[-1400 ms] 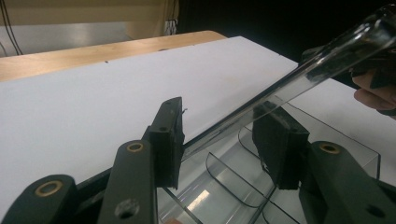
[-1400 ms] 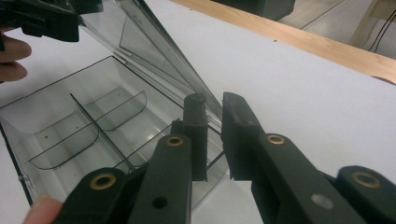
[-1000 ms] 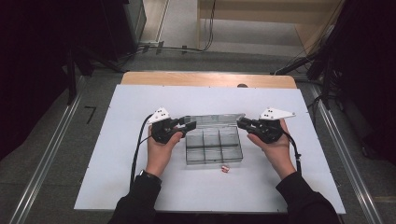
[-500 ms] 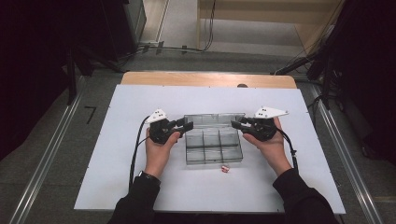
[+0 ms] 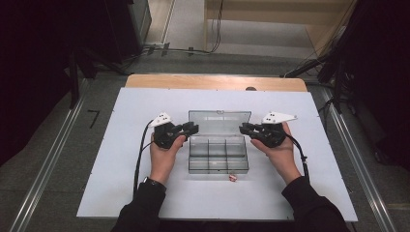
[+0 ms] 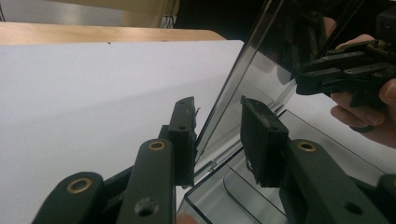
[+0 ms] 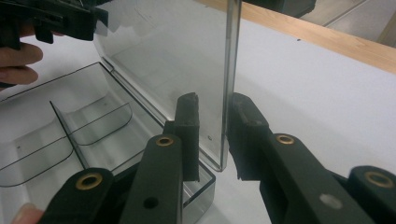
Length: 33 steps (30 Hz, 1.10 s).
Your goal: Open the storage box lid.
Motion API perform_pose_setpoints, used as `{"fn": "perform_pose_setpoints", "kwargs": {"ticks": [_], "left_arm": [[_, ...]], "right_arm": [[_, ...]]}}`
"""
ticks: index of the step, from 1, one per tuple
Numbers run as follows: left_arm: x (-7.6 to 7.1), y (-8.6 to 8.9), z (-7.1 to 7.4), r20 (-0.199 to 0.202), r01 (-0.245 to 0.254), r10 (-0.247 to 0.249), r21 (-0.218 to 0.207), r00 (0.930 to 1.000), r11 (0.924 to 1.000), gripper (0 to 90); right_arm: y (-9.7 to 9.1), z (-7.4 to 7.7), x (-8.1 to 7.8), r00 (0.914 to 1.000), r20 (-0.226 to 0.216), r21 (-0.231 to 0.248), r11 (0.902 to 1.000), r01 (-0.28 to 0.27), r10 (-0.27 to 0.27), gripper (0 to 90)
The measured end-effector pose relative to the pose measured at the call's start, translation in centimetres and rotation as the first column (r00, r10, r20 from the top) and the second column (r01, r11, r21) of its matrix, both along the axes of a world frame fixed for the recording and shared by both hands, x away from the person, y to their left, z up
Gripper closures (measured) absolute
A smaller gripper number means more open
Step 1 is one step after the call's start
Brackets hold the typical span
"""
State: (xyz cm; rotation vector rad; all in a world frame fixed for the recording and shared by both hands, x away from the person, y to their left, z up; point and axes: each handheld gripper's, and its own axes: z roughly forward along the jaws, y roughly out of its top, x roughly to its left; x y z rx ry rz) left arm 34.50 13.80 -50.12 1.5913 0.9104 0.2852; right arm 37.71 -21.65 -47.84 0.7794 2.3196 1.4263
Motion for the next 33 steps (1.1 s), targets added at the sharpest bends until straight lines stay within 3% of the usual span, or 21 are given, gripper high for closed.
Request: {"fn": "perform_pose_setpoints", "kwargs": {"ticks": [8, 15, 22, 26, 33], "left_arm": [[0.3, 0.1, -0.2, -0.025, -0.006, 0.005, -0.032, 0.9997, 0.9995, 70.6], [0.5, 0.2, -0.4, -0.052, 0.020, -0.023, -0.056, 0.9984, 0.9982, 73.0], [0.9, 0.2, -0.7, -0.105, -0.012, 0.002, -0.095, 0.9945, 0.9954, 74.9], [0.9, 0.0, -0.8, -0.103, -0.034, 0.027, -0.064, 0.9943, 0.9973, 76.5], [1.2, 0.2, -1.1, -0.138, -0.037, 0.025, -0.087, 0.9901, 0.9955, 77.0]], "right_arm": [[-0.1, -0.1, 0.2, 0.9986, -0.048, 0.029, 0.9993, 0.022, -0.021, 73.7], [-0.4, -0.2, -0.1, 0.9937, -0.105, 0.062, 0.9970, 0.045, -0.039, 74.0], [-0.4, -0.4, 0.1, 0.9893, -0.135, 0.077, 0.9948, 0.067, -0.056, 74.0], [-0.4, -0.8, 0.4, 0.9858, -0.151, 0.093, 0.9918, 0.087, -0.072, 73.2], [-0.4, -1.2, 0.8, 0.9797, -0.186, 0.138, 0.9852, 0.101, -0.074, 72.4]]}}
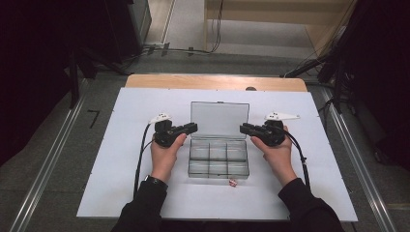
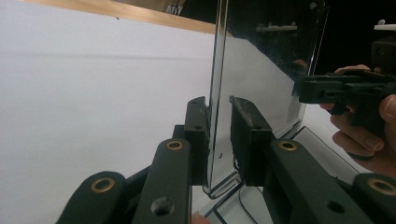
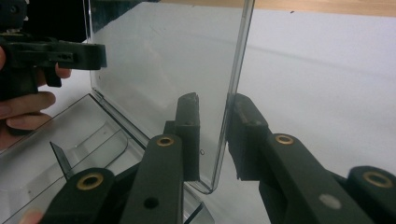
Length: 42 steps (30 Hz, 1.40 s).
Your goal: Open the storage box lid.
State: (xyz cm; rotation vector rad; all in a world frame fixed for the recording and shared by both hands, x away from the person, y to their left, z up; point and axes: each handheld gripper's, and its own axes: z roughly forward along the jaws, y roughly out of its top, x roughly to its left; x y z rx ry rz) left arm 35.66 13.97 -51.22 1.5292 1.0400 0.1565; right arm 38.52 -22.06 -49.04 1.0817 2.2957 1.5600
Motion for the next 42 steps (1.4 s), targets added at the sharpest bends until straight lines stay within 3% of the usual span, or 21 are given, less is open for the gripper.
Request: {"fn": "perform_pose_setpoints", "kwargs": {"ticks": [8, 35, 42], "left_arm": [[0.4, -0.1, -0.6, -0.058, -0.003, 0.002, -0.025, 0.9983, 0.9997, 75.6], [0.7, -0.2, -1.5, -0.118, -0.015, 0.011, -0.036, 0.9930, 0.9992, 70.1], [0.7, -0.3, -1.6, -0.138, -0.025, 0.023, -0.016, 0.9902, 0.9995, 65.9]], "right_arm": [[0.1, -0.5, 0.5, 0.9982, -0.054, 0.030, 0.9992, 0.027, -0.026, 69.3], [0.4, -1.8, 1.5, 0.9918, -0.123, 0.054, 0.9976, 0.042, -0.035, 59.7], [0.4, -2.2, 1.7, 0.9867, -0.159, 0.066, 0.9968, 0.046, -0.035, 56.0]]}}
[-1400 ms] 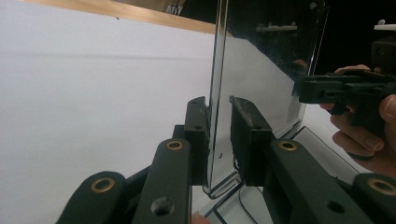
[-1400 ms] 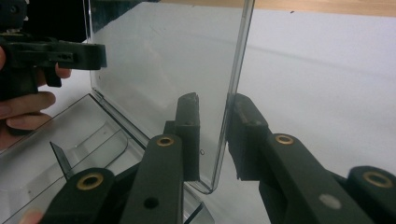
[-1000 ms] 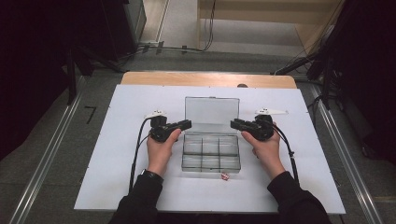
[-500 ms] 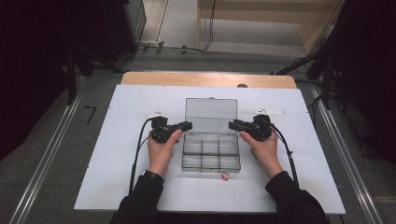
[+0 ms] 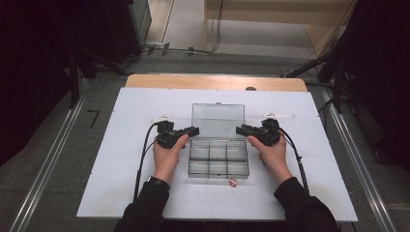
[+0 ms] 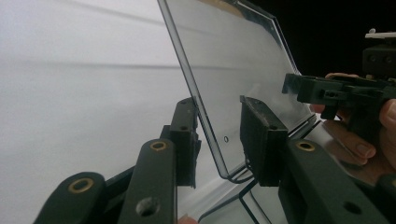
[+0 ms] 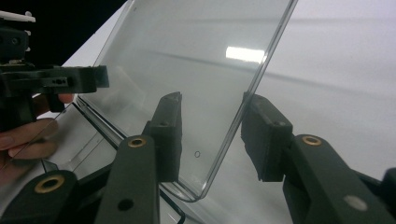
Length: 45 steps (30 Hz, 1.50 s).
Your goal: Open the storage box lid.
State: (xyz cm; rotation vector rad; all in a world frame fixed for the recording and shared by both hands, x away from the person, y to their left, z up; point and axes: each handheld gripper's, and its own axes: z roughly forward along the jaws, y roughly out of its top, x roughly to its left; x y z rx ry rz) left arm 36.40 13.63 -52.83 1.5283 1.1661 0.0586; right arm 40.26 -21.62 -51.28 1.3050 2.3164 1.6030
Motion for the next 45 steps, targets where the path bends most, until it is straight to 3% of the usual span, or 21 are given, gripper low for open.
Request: {"fn": "perform_pose_setpoints", "kwargs": {"ticks": [2, 7, 18, 24, 27, 37, 45], "left_arm": [[0.0, 0.0, 0.0, -0.007, -0.001, 0.001, 0.017, 1.0000, 0.9999, 63.2], [0.0, 0.0, 0.0, -0.021, 0.002, -0.001, 0.021, 0.9998, 0.9998, 61.8], [-0.1, 0.1, 0.0, -0.047, 0.012, -0.010, 0.034, 0.9989, 0.9994, 54.9], [-0.2, 0.3, 0.0, -0.048, 0.016, -0.014, 0.033, 0.9988, 0.9993, 50.1], [-0.4, 0.5, 0.1, -0.033, 0.022, -0.021, 0.032, 0.9992, 0.9992, 49.0], [-2.0, 1.3, 0.6, 0.036, 0.028, -0.029, 0.039, 0.9989, 0.9989, 31.9], [-3.9, 1.4, 1.5, 0.111, 0.058, -0.067, 0.079, 0.9915, 0.9952, 15.2]], "right_arm": [[0.0, -0.2, 0.1, 0.9995, -0.033, 0.002, 1.0000, 0.000, 0.001, 54.0], [-0.1, -0.4, 0.3, 0.9979, -0.065, 0.016, 0.9999, 0.000, 0.001, 53.9], [0.1, -0.6, 0.4, 0.9950, -0.099, 0.003, 0.9999, -0.013, 0.013, 45.7], [-0.1, -0.8, 0.5, 0.9897, -0.141, 0.002, 0.9997, -0.024, 0.024, 39.3], [-0.2, -0.6, 0.4, 0.9908, -0.132, -0.013, 0.9994, -0.032, 0.030, 34.0], [-0.6, 0.6, -1.2, 0.9963, -0.024, -0.075, 0.9935, -0.085, 0.083, 16.7], [-1.1, 1.3, -3.1, 0.9934, 0.045, -0.094, 0.9905, -0.100, 0.105, 13.6]]}}
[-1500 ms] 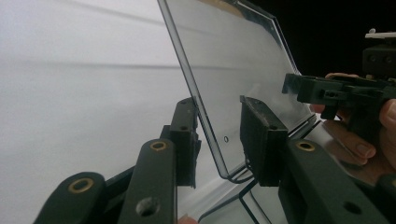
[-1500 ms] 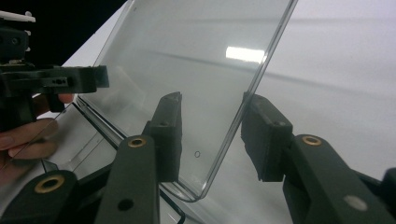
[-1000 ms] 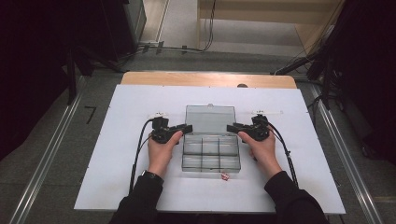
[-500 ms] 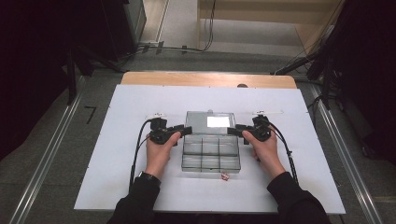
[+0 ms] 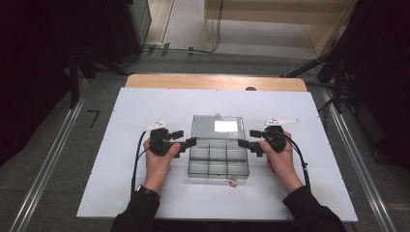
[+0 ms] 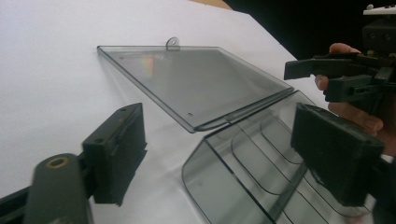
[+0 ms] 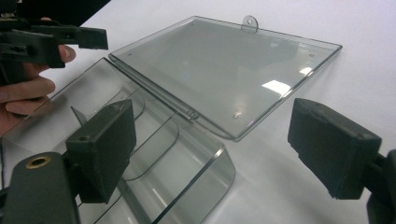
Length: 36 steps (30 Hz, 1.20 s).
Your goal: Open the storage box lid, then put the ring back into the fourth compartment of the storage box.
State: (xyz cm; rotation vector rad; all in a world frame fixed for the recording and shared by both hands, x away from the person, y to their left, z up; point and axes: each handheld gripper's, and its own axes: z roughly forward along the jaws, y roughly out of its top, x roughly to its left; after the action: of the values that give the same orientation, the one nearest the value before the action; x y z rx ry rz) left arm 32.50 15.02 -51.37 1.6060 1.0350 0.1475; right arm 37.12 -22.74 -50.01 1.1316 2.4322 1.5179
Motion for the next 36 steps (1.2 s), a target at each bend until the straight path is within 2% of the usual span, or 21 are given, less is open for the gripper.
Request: {"fn": "perform_pose_setpoints", "kwargs": {"ticks": [10, 18, 20, 22, 25, 27, 33, 36], "left_arm": [[-2.5, 0.2, 0.8, 0.075, 0.051, -0.053, 0.038, 0.9957, 0.9980, 6.5], [-4.3, 0.5, 0.8, 0.112, 0.067, -0.073, 0.062, 0.9911, 0.9959, 2.4], [-4.7, 0.7, 0.8, 0.118, 0.072, -0.079, 0.057, 0.9900, 0.9958, 1.9], [-5.1, 0.8, 0.8, 0.123, 0.068, -0.074, 0.052, 0.9897, 0.9963, 0.0], [-5.8, 1.2, 0.8, 0.132, 0.077, -0.081, 0.039, 0.9880, 0.9963, 0.0], [-6.4, 1.4, 0.8, 0.138, 0.078, -0.083, 0.045, 0.9869, 0.9959, 0.0], [-8.0, 2.4, 0.8, 0.166, 0.066, -0.075, 0.058, 0.9834, 0.9962, 0.0], [-8.6, 2.8, 0.7, 0.170, 0.062, -0.072, 0.063, 0.9827, 0.9960, 0.0]], "right_arm": [[-0.8, 0.7, -2.5, 0.9972, 0.071, -0.020, 0.9995, -0.024, 0.025, 12.4], [-1.1, 0.8, -4.7, 0.9923, 0.107, -0.027, 0.9978, -0.060, 0.062, 8.1], [-1.0, 0.8, -5.2, 0.9911, 0.113, -0.035, 0.9971, -0.067, 0.071, 6.8], [-0.9, 0.8, -5.7, 0.9896, 0.124, -0.053, 0.9963, -0.067, 0.074, 6.8], [-0.8, 0.8, -6.4, 0.9865, 0.134, -0.052, 0.9949, -0.087, 0.093, 4.5], [-0.8, 0.9, -6.9, 0.9851, 0.134, -0.053, 0.9934, -0.102, 0.108, 1.9], [-1.0, 1.1, -8.4, 0.9815, 0.156, -0.065, 0.9927, -0.102, 0.111, 1.7], [-1.1, 1.1, -9.1, 0.9802, 0.160, -0.054, 0.9925, -0.109, 0.117, 2.1]]}}
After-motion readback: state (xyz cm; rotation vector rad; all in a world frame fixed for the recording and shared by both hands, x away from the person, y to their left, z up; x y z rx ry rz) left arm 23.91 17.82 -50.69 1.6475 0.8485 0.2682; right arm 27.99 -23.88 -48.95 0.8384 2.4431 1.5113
